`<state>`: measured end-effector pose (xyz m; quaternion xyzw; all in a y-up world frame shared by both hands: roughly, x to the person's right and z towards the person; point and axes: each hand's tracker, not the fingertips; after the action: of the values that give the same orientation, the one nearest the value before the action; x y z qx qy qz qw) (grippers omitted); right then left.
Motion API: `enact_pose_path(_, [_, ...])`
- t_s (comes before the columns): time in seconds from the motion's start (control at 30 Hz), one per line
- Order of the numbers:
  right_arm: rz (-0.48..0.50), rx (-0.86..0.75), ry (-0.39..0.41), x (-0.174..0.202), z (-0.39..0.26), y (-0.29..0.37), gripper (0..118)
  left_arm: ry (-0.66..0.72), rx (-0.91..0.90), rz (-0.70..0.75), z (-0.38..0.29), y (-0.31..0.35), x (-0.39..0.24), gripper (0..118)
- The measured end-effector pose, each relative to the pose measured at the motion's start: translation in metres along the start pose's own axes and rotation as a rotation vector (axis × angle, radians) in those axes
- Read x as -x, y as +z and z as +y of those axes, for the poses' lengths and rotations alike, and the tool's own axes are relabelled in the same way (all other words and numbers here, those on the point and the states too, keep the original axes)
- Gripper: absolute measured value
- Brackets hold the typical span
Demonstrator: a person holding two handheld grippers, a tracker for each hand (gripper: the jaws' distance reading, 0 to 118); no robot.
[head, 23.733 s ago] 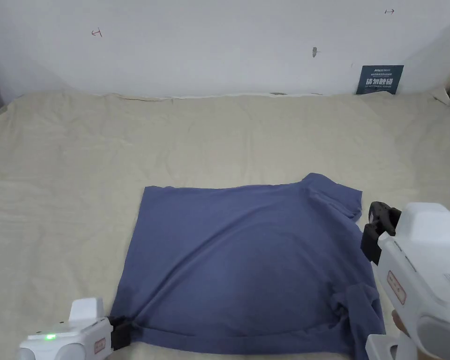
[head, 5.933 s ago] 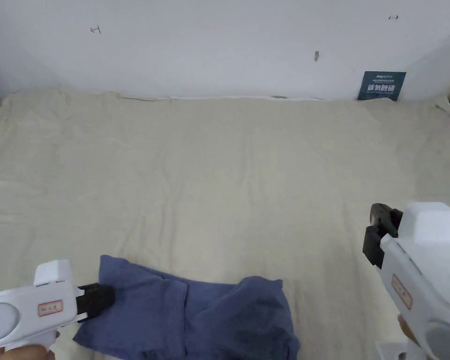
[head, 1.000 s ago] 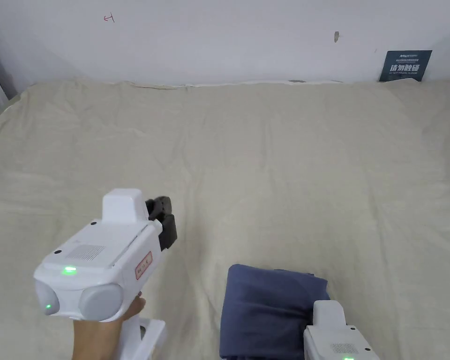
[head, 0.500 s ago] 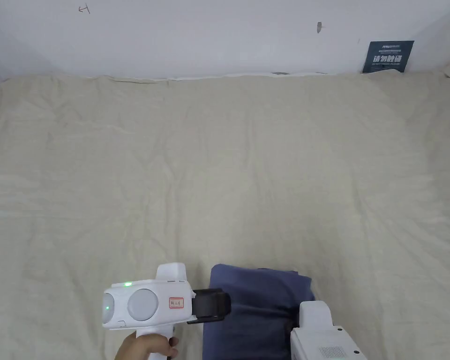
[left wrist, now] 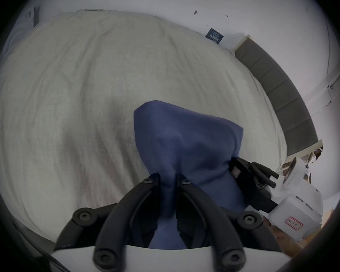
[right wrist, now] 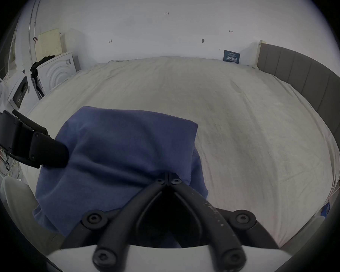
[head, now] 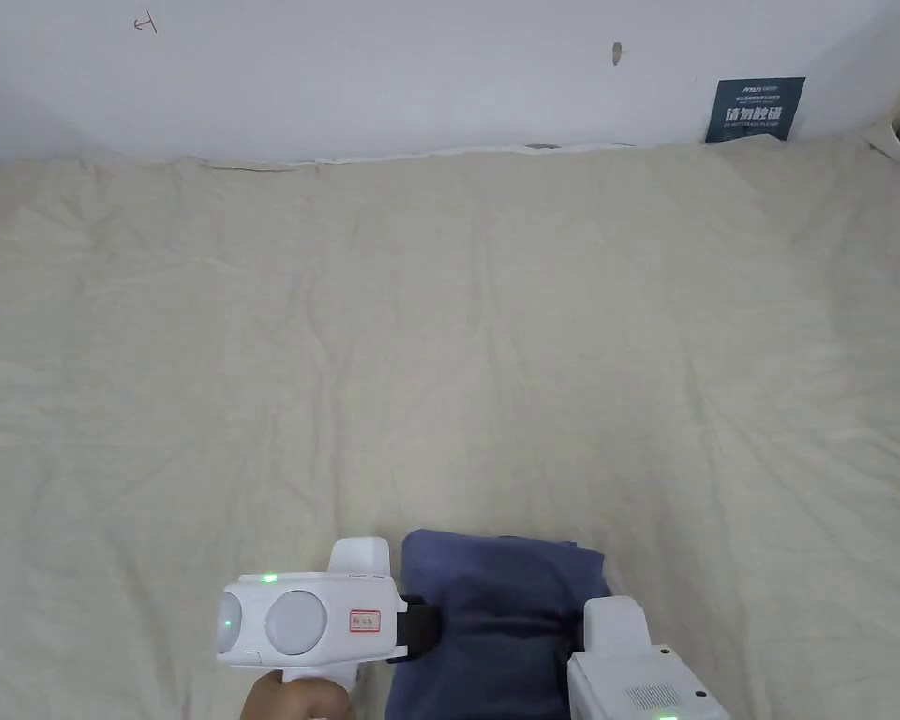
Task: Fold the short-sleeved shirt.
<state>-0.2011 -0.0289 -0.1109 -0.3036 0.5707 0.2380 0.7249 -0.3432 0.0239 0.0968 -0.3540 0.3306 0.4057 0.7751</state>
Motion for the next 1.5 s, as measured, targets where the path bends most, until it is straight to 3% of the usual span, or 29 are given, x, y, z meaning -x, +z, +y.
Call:
enact_pose_path(0.1, [0.02,0.008,-0.01,-0.005,0.012,0.009,1,0.037,-0.043,-0.047,0.008,0.016,0.009,16])
enact_pose_path(0.2, [0.03,-0.085,-0.027,-0.008,0.03,0.027,1,0.095,-0.079,-0.08,0.024,0.039,0.029,15])
enact_pose_path(0.37, [0.021,-0.181,-0.003,-0.006,0.069,0.055,1,0.036,-0.144,0.113,0.056,0.079,0.103,15])
enact_pose_path(0.87, [0.02,-0.272,0.027,0.059,0.14,0.045,1,0.225,-0.194,0.596,0.119,0.201,0.388,15])
enact_pose_path(1.07, [0.023,-0.253,0.043,0.078,0.151,0.024,1,0.298,-0.161,0.598,0.121,0.197,0.437,16])
enact_pose_path(1.1, [0.027,-0.25,0.042,0.079,0.151,0.022,1,0.298,-0.152,0.595,0.12,0.195,0.438,21])
enact_pose_path(1.13, [0.031,-0.249,0.043,0.08,0.151,0.022,1,0.297,-0.14,0.618,0.119,0.193,0.437,33])
enact_pose_path(1.17, [0.032,-0.248,0.044,0.081,0.152,0.023,1,0.298,-0.143,0.657,0.124,0.19,0.427,56])
enact_pose_path(1.2, [0.033,-0.247,0.044,0.081,0.152,0.025,1,0.298,-0.145,0.664,0.124,0.19,0.423,92])
enact_pose_path(1.23, [0.037,-0.251,0.044,0.08,0.152,0.029,1,0.3,-0.148,0.664,0.123,0.193,0.419,112])
enact_pose_path(1.27, [0.037,-0.258,0.041,0.079,0.152,0.033,1,0.304,-0.165,0.668,0.121,0.197,0.414,118])
enact_pose_path(1.5, [0.031,-0.356,0.015,0.056,0.162,0.076,1,0.224,-0.381,0.683,0.123,0.24,0.324,113])
